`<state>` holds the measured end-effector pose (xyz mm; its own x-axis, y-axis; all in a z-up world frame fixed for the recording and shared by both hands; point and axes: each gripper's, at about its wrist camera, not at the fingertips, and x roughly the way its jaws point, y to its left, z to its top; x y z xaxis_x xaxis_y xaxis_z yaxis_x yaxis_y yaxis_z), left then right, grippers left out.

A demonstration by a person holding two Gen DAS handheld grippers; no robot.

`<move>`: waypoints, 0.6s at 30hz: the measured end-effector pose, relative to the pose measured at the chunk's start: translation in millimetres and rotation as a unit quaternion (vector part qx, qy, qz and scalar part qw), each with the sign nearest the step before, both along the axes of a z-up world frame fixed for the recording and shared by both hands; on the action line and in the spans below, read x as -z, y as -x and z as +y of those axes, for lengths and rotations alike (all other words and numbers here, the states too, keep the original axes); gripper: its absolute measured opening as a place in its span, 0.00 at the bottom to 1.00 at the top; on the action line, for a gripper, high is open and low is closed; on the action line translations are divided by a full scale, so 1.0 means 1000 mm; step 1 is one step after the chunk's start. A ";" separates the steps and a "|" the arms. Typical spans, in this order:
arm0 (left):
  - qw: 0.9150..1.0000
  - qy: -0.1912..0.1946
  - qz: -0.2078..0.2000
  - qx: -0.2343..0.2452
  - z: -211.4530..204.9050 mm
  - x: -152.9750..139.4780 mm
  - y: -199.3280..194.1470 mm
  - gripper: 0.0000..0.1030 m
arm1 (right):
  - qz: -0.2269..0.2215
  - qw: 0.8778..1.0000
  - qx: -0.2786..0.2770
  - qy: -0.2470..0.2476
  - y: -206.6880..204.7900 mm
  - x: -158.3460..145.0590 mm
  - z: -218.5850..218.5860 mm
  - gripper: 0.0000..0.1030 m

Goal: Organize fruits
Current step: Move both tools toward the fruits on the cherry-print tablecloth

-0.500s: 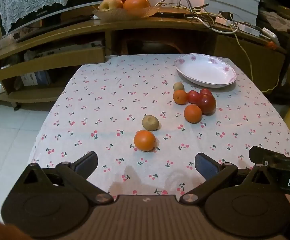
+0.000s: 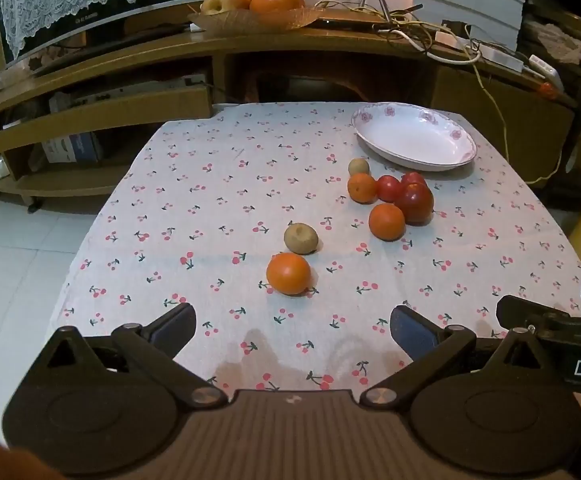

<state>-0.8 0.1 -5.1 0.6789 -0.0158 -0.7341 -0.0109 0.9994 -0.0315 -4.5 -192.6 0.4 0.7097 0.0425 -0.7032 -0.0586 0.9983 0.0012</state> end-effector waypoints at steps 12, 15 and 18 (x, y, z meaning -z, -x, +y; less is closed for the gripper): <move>1.000 -0.007 0.001 0.000 -0.003 0.000 0.001 1.00 | 0.003 1.000 0.001 0.000 -0.002 0.002 -0.002 0.96; 1.000 -0.010 -0.001 -0.001 -0.003 -0.001 0.002 1.00 | 0.005 1.000 0.000 0.000 -0.002 0.002 -0.002 0.96; 1.000 -0.013 -0.003 -0.001 -0.004 -0.002 0.003 1.00 | 0.004 1.000 -0.001 0.002 -0.002 0.001 -0.001 0.96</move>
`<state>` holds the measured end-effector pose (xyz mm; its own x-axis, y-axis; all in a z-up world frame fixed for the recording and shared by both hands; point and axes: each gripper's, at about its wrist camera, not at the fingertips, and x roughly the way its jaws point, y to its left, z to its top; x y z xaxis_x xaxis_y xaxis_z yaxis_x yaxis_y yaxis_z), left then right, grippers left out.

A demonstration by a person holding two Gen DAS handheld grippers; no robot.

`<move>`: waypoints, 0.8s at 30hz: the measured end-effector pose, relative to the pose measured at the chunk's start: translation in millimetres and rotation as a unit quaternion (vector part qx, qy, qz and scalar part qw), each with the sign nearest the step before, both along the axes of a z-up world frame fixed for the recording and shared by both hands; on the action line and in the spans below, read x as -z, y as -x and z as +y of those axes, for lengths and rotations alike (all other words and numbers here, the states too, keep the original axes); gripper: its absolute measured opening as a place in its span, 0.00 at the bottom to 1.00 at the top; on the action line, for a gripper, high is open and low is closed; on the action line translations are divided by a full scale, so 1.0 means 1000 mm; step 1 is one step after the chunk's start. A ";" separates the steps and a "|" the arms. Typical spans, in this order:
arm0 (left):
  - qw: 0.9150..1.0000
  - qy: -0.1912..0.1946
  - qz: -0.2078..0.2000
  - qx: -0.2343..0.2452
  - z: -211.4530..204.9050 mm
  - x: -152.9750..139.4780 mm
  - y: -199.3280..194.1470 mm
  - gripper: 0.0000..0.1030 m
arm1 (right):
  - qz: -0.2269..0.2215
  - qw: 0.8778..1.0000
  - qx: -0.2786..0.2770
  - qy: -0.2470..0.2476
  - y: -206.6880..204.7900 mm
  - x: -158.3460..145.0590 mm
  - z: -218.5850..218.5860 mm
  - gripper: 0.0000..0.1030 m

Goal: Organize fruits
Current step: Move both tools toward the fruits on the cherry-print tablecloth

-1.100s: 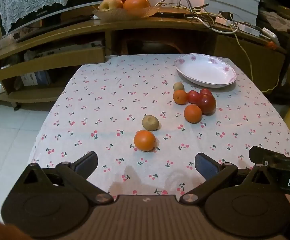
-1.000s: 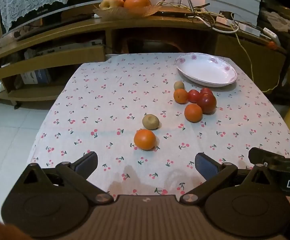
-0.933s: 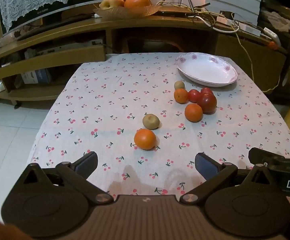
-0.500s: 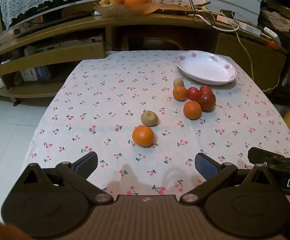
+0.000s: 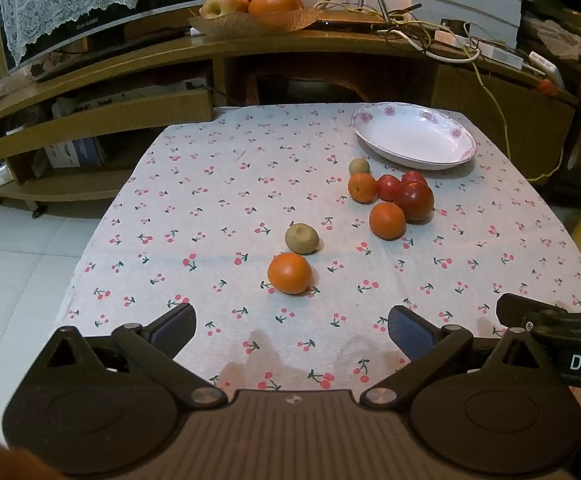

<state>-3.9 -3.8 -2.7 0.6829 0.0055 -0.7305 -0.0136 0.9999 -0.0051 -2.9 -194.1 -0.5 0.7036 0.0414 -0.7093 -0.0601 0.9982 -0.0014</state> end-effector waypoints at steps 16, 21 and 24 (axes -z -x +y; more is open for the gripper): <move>0.999 -0.032 -0.030 -0.001 -0.007 -0.025 0.006 1.00 | -0.007 1.000 -0.007 -0.018 0.002 -0.017 -0.003 0.96; 0.999 -0.026 -0.029 0.001 -0.002 -0.021 -0.001 1.00 | 0.001 1.000 -0.014 -0.019 -0.003 -0.016 0.002 0.93; 0.999 -0.024 -0.024 0.002 0.004 -0.013 -0.007 1.00 | 0.006 1.000 -0.022 -0.010 -0.009 -0.012 0.008 0.93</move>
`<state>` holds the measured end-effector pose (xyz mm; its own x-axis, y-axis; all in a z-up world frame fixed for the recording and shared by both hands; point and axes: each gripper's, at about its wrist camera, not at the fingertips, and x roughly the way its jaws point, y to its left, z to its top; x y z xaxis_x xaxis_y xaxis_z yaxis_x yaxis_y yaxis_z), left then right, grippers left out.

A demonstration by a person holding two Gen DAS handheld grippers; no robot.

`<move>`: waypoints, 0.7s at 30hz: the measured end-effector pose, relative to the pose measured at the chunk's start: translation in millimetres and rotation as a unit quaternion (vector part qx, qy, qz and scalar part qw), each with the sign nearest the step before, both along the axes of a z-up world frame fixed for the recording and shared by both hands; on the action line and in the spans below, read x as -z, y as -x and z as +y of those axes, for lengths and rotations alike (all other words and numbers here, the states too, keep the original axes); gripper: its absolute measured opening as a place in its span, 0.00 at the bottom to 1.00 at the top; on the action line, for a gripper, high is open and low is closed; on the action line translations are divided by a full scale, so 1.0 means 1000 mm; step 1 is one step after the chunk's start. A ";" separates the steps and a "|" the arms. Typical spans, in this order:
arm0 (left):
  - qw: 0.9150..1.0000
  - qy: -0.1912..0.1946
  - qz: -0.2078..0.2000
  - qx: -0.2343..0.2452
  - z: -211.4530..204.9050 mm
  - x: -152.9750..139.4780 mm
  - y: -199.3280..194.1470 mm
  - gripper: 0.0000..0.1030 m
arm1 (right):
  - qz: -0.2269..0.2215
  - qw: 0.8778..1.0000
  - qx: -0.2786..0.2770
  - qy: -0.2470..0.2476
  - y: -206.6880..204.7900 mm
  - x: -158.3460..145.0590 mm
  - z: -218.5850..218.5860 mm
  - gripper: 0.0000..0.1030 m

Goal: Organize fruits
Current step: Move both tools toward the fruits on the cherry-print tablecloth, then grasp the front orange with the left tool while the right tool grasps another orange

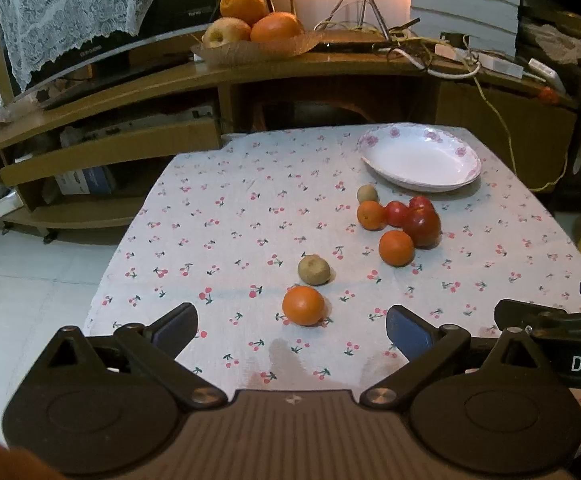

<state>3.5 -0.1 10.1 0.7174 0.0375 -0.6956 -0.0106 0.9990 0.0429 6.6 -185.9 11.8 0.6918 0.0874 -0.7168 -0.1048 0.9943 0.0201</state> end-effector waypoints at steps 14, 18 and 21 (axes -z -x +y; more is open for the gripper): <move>0.999 0.023 0.021 0.015 0.011 0.025 -0.035 0.98 | 0.037 0.999 -0.038 0.014 -0.043 0.018 0.011 0.91; 0.999 0.018 0.036 0.028 0.008 0.037 -0.044 0.96 | 0.047 0.998 -0.049 0.016 -0.057 0.023 0.011 0.90; 0.999 0.003 0.034 0.039 0.003 0.044 -0.049 0.92 | 0.053 0.997 -0.060 0.015 -0.067 0.027 0.011 0.88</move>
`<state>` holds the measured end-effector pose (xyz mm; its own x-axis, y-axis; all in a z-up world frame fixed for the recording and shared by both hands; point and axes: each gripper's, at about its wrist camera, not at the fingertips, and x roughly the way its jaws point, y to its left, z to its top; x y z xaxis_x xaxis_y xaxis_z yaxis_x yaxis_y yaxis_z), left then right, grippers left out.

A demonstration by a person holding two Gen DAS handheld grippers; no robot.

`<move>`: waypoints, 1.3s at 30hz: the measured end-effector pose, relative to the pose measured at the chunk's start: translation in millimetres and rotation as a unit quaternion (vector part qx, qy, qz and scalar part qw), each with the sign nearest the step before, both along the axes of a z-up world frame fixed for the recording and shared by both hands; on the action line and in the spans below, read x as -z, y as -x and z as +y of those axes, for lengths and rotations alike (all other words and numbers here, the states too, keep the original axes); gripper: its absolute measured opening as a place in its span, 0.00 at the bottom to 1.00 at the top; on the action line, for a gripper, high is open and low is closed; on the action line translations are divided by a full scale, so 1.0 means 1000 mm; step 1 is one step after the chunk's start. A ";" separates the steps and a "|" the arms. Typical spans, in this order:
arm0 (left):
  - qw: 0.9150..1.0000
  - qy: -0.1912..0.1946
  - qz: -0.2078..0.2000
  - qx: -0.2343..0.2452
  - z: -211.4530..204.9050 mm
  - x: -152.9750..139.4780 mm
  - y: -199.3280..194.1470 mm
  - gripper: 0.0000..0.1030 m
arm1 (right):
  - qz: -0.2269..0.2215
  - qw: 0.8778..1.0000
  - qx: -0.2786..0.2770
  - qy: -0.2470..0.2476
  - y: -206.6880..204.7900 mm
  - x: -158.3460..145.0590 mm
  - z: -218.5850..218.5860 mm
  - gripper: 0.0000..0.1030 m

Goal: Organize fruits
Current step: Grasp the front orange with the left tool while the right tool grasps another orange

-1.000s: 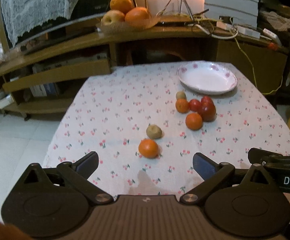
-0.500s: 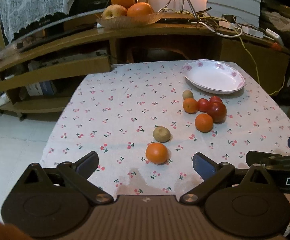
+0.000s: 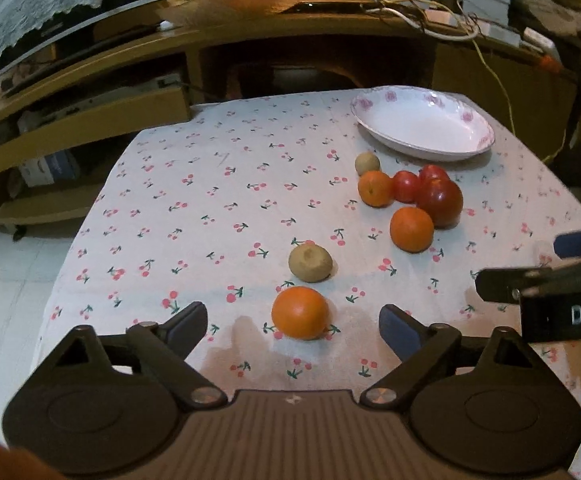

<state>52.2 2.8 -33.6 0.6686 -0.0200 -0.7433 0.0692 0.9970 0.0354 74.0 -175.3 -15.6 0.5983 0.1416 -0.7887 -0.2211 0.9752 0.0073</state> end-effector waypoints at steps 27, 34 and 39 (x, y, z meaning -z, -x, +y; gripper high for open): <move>0.998 0.004 -0.011 0.054 -0.007 0.019 -0.015 0.40 | 0.020 0.994 -0.079 -0.068 -0.052 0.023 0.017 0.54; 0.998 -0.001 -0.017 0.057 -0.009 0.020 -0.011 0.40 | 0.013 0.993 -0.093 -0.066 -0.056 0.027 0.027 0.50; 0.998 -0.020 -0.025 0.059 -0.014 0.020 -0.008 0.43 | 0.004 0.994 -0.095 -0.053 -0.058 0.029 0.031 0.41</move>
